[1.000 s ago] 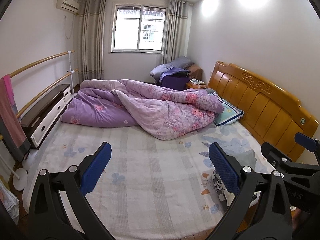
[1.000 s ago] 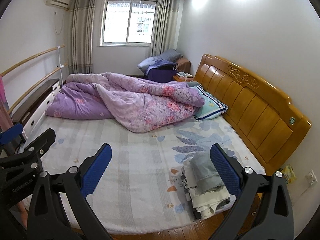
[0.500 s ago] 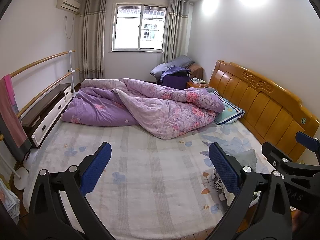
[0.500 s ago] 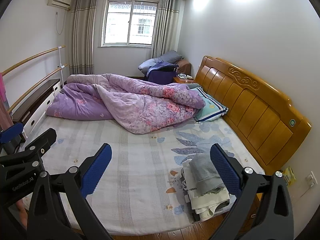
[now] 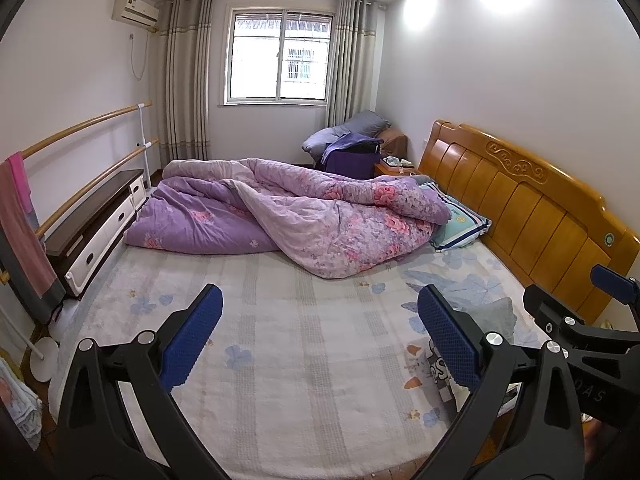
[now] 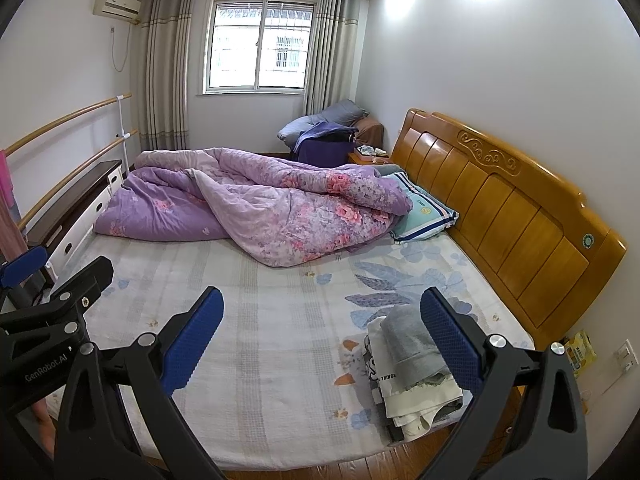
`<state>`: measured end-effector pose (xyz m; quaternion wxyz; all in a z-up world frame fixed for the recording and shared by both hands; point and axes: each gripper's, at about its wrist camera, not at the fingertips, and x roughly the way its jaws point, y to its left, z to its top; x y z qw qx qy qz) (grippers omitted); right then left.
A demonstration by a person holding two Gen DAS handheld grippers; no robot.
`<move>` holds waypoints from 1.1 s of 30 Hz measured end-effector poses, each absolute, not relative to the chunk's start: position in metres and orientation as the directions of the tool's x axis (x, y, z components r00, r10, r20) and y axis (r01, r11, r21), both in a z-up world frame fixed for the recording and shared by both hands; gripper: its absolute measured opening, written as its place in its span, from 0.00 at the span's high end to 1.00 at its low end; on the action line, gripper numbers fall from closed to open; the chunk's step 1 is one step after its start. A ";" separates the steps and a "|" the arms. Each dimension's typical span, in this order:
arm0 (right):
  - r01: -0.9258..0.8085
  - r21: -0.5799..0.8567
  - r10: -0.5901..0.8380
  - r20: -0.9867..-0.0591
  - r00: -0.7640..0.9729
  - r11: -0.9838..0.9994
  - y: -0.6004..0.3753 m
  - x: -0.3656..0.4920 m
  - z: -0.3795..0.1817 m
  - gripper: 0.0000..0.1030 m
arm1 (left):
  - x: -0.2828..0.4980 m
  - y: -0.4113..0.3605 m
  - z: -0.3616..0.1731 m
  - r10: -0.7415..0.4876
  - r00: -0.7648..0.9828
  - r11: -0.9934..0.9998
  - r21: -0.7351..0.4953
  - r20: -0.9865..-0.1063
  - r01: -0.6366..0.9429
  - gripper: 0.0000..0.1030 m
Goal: Fold large clothes
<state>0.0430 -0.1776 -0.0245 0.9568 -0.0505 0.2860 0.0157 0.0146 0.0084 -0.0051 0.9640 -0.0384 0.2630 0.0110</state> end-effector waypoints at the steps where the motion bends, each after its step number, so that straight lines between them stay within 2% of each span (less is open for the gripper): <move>1: -0.059 -0.087 0.002 -0.550 0.835 0.994 -0.178 0.042 -0.024 0.08 | 0.015 0.008 -0.006 0.002 0.860 0.997 -0.068 -0.510 -0.042 0.05; 33: -0.069 -0.085 0.009 -0.563 0.827 0.994 -0.173 0.040 -0.028 0.08 | 0.019 0.010 -0.015 0.016 0.854 0.998 -0.046 -0.520 -0.046 0.05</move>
